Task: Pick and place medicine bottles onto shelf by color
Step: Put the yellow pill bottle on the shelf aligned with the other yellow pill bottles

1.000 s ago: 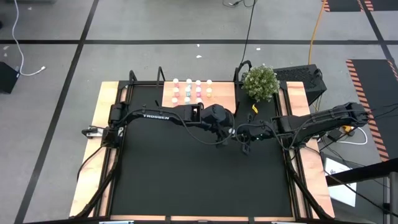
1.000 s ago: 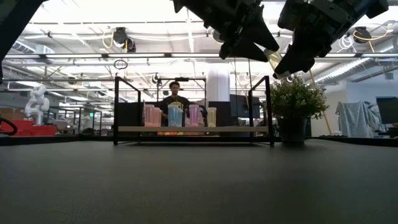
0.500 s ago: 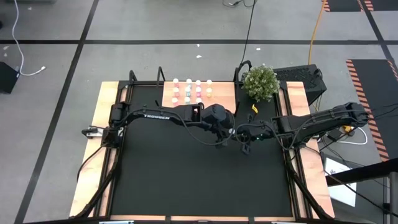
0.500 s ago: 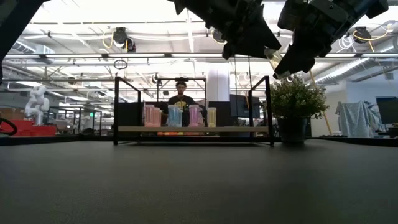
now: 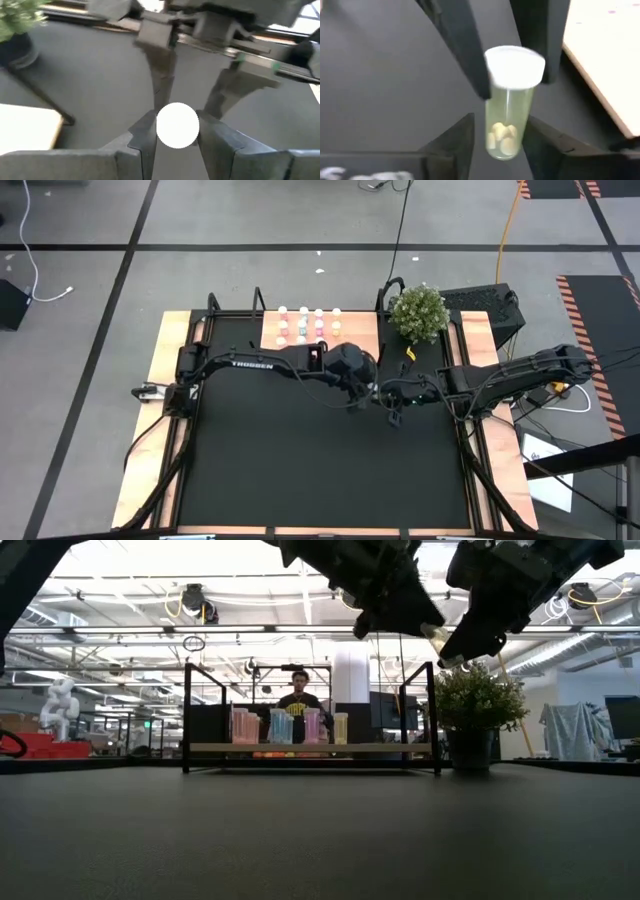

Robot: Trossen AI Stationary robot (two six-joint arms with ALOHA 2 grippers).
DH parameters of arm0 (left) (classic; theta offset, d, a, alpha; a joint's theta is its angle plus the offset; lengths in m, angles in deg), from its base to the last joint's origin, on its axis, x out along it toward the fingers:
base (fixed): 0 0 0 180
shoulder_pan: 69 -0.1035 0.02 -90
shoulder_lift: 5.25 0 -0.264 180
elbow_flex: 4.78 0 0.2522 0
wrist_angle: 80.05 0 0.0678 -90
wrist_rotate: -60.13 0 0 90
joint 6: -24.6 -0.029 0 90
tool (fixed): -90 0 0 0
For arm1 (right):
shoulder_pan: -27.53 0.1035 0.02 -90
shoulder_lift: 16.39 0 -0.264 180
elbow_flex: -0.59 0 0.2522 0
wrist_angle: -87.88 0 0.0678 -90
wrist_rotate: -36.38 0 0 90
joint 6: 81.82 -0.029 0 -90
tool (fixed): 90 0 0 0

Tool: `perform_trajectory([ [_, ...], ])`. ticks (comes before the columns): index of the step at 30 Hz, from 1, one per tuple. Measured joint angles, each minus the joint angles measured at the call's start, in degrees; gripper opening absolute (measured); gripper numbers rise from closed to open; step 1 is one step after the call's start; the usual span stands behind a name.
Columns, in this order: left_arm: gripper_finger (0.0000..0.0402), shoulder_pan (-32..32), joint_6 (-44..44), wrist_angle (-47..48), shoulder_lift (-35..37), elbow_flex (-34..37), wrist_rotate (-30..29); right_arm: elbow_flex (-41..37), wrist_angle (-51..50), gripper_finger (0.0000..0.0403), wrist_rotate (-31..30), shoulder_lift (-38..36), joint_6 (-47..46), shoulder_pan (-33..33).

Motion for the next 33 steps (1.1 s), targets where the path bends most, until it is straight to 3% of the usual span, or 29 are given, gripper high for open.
perform_trajectory([
  [7,0.0124,-5.16,-1.46,6.06,2.51,0.02,-4.31,0.09,-2.74,0.0233,-8.13,-1.53,-3.28,-0.04],
  [11,0.0124,-8.81,-5.09,11.32,3.53,0.02,-8.75,0.09,-2.56,0.0259,-9.10,-3.07,-4.03,-0.11],
  [21,0.0124,-17.67,-10.61,17.43,2.66,0.03,-9.96,0.07,-3.56,0.0257,-8.84,-3.74,-3.95,-1.89],
  [33,0.0124,-17.79,-14.99,17.64,0.24,0.09,-10.27,0.07,-3.28,0.0256,-8.75,-3.74,-2.51,-4.73],
])
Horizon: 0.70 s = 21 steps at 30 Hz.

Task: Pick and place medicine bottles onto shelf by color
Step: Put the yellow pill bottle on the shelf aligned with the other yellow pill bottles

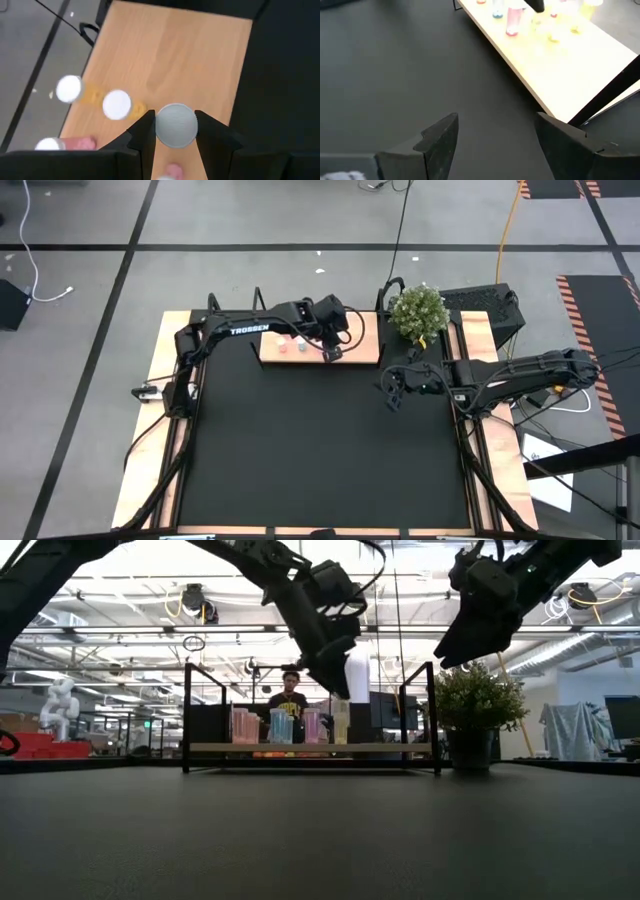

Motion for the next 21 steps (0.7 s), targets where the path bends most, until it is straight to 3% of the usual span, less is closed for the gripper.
perform_trajectory([
  [21,0.0124,0.42,0.21,-0.45,-3.92,-0.09,0.22,-0.04,-0.14,0.0256,3.10,0.00,1.46,-2.27],
])
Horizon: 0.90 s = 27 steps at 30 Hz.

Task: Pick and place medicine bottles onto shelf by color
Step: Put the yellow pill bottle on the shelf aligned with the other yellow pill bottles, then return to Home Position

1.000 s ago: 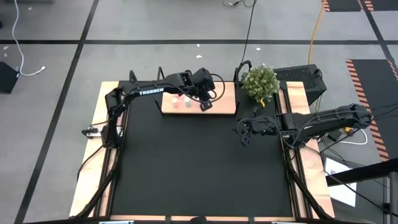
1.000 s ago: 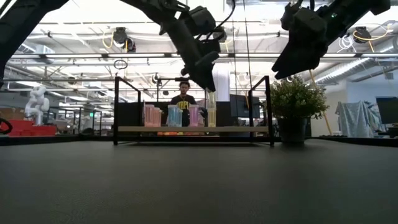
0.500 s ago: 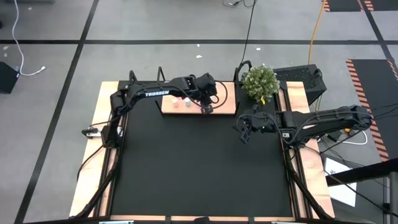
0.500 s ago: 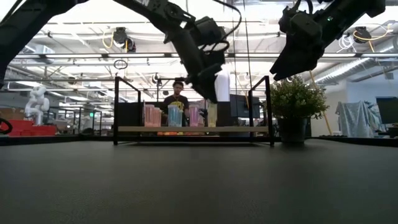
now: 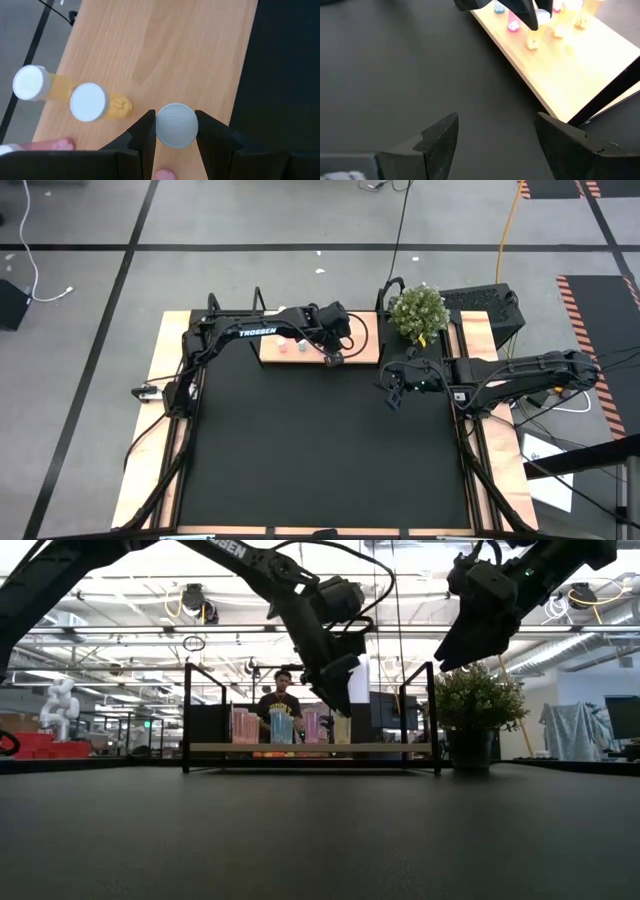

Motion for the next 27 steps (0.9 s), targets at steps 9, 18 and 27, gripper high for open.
perform_trajectory([
  [9,0.0127,0.11,1.52,-0.36,0.00,0.00,0.06,-0.02,0.09,0.0256,0.22,0.00,-0.14,-0.02],
  [18,0.0210,0.11,1.76,-0.62,0.03,0.02,0.07,-0.02,0.12,0.0256,1.52,-0.28,0.00,-0.13],
  [27,0.0302,0.09,4.04,1.86,3.47,-2.66,1.05,0.11,0.99,0.0256,3.25,-7.68,0.47,-2.90],
])
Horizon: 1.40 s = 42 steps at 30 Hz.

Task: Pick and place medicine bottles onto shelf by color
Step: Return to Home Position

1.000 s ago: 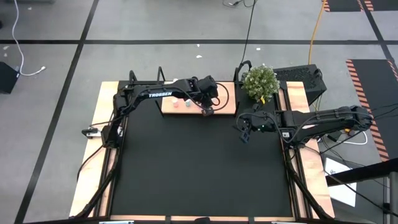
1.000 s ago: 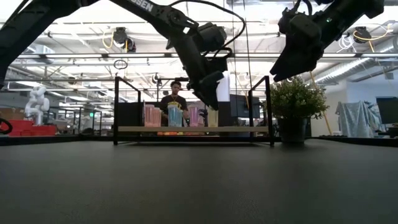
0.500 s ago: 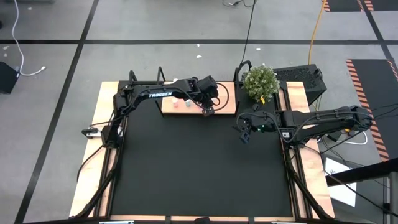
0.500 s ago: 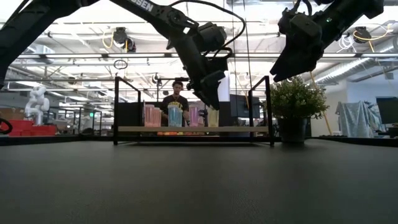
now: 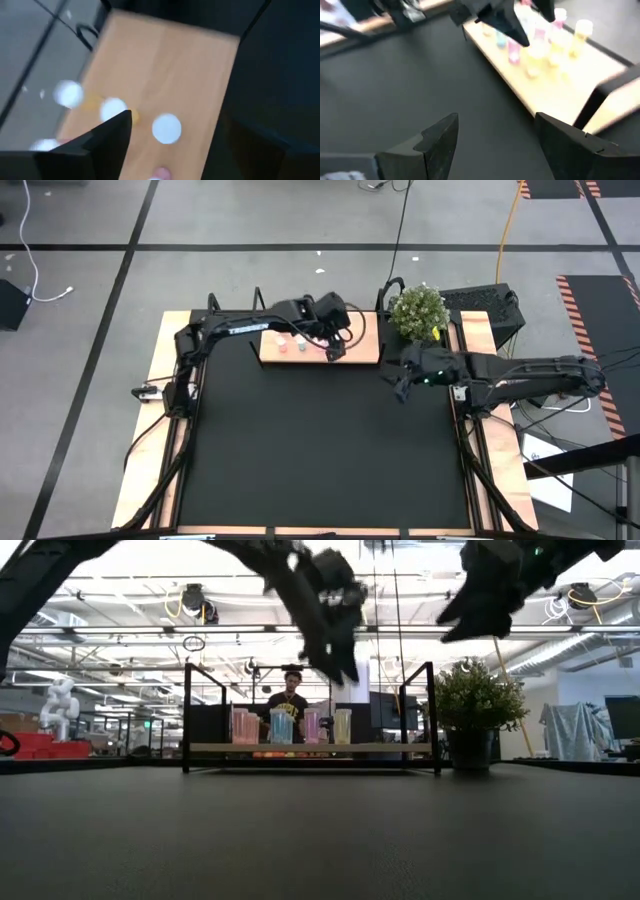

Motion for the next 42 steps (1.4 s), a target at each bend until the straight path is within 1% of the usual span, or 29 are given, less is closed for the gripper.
perform_trajectory([
  [4,0.0324,0.31,-0.37,2.86,5.13,-4.81,0.03,1.98,1.31,0.0256,7.20,-5.08,4.36,-2.47],
  [6,0.0326,0.41,-0.67,2.30,8.54,-6.09,-1.90,3.53,1.77,0.0255,10.51,-7.83,8.10,-2.81],
  [8,0.0316,-0.04,-0.68,-1.09,12.98,-5.46,-4.50,4.96,1.71,0.0246,12.94,-10.72,11.81,-2.73],
  [10,0.0287,-0.94,0.38,-5.39,17.83,-2.75,-4.76,6.27,1.81,0.0226,13.12,-13.46,13.67,-2.74],
  [13,0.0224,-2.26,3.51,-11.53,26.01,6.09,-2.37,6.47,1.20,0.0169,12.93,-17.95,15.12,-3.27],
  [18,0.0106,-0.69,6.40,-25.81,39.77,26.84,2.37,6.47,-2.52,0.0037,13.70,-24.19,16.39,-3.72],
  [19,0.0083,-0.38,6.44,-28.77,42.46,30.58,3.11,6.47,-3.93,0.0019,14.50,-25.21,17.34,-3.72],
  [20,0.0059,-0.15,6.43,-30.66,45.37,34.10,3.21,6.45,-4.99,0.0011,14.66,-26.20,18.42,-3.72],
  [22,0.0019,0.14,5.37,-33.76,50.94,40.93,3.52,6.45,-7.29,0.0013,14.42,-28.11,19.12,-3.72],
  [24,0.0009,0.17,4.67,-36.38,56.43,47.22,4.31,6.45,-9.57,0.0014,13.68,-29.51,19.47,-3.72],
  [26,0.0014,0.13,4.59,-37.88,62.32,53.05,7.33,6.45,-12.48,0.0007,12.70,-30.77,22.03,-3.74],
  [27,0.0015,0.17,5.16,-38.87,65.15,55.86,7.65,6.45,-13.97,0.0004,12.58,-31.33,24.09,-3.74],
  [29,0.0015,0.17,8.74,-39.44,70.81,61.17,7.67,6.45,-15.48,0.0002,10.73,-32.22,27.24,-3.73],
  [31,0.0010,0.13,12.42,-39.20,75.80,66.02,7.47,6.43,-15.55,0.0003,8.42,-32.86,27.39,-3.74],
  [32,0.0006,0.13,13.44,-39.14,78.21,68.27,7.65,6.43,-15.13,0.0002,8.31,-33.13,27.34,-3.76],
  [34,0.0003,0.26,13.42,-38.83,82.88,71.92,8.52,6.42,-14.92,0.0001,8.70,-33.74,27.73,-3.74],
  [37,0.0006,0.81,14.65,-39.07,88.57,76.63,8.41,4.89,-15.35,0.0001,11.83,-35.21,27.85,-3.72],
  [40,0.0005,0.91,13.91,-39.04,94.22,81.03,7.87,1.59,-14.25,0.0001,14.17,-37.37,27.23,-3.72],
  [42,0.0003,0.91,13.74,-39.12,97.90,84.06,7.74,-1.43,-11.79,0.0001,14.25,-38.94,26.72,-3.70],
])
